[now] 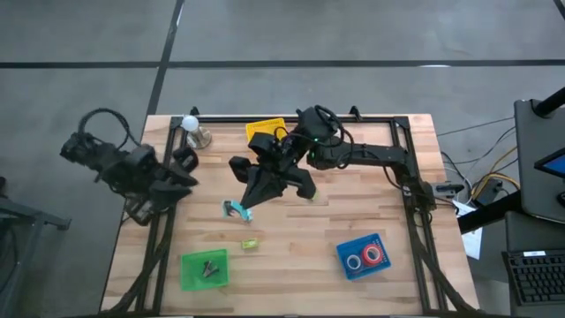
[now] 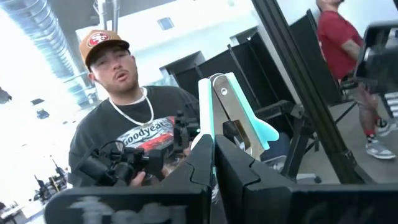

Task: Pick and place Stapler, Stapler remover, tape
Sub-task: Put the right light blue staple remover into the green basket

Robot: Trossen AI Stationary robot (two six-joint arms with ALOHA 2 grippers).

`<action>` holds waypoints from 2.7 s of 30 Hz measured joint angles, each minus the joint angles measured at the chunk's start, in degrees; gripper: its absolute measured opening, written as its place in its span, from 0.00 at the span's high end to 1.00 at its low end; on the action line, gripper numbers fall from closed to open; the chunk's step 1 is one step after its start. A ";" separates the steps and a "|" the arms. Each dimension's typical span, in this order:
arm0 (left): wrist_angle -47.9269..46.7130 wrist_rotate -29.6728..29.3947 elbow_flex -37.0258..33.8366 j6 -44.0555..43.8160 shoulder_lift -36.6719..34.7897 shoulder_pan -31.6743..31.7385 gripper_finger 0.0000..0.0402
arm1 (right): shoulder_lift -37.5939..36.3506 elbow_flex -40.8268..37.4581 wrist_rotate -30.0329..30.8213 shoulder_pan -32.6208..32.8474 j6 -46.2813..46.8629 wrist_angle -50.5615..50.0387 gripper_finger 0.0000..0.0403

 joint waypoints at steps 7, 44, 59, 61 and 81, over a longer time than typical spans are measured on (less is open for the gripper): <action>-2.23 8.40 4.86 -5.79 6.54 3.77 0.75 | -0.05 0.08 -0.26 1.35 0.41 2.87 0.98; -2.37 20.30 10.90 -10.07 12.44 7.70 0.75 | -0.08 0.09 -0.59 2.27 2.57 2.66 0.98; -18.24 15.70 14.71 1.89 9.20 5.07 0.75 | -0.30 0.09 1.00 1.48 6.23 -0.77 0.98; -21.01 15.36 15.95 3.05 9.06 4.56 0.75 | -0.30 0.07 1.35 1.39 5.52 -3.09 0.98; -27.83 10.99 19.60 -1.81 13.62 4.47 0.75 | -0.08 0.02 1.44 1.19 2.96 -3.79 0.98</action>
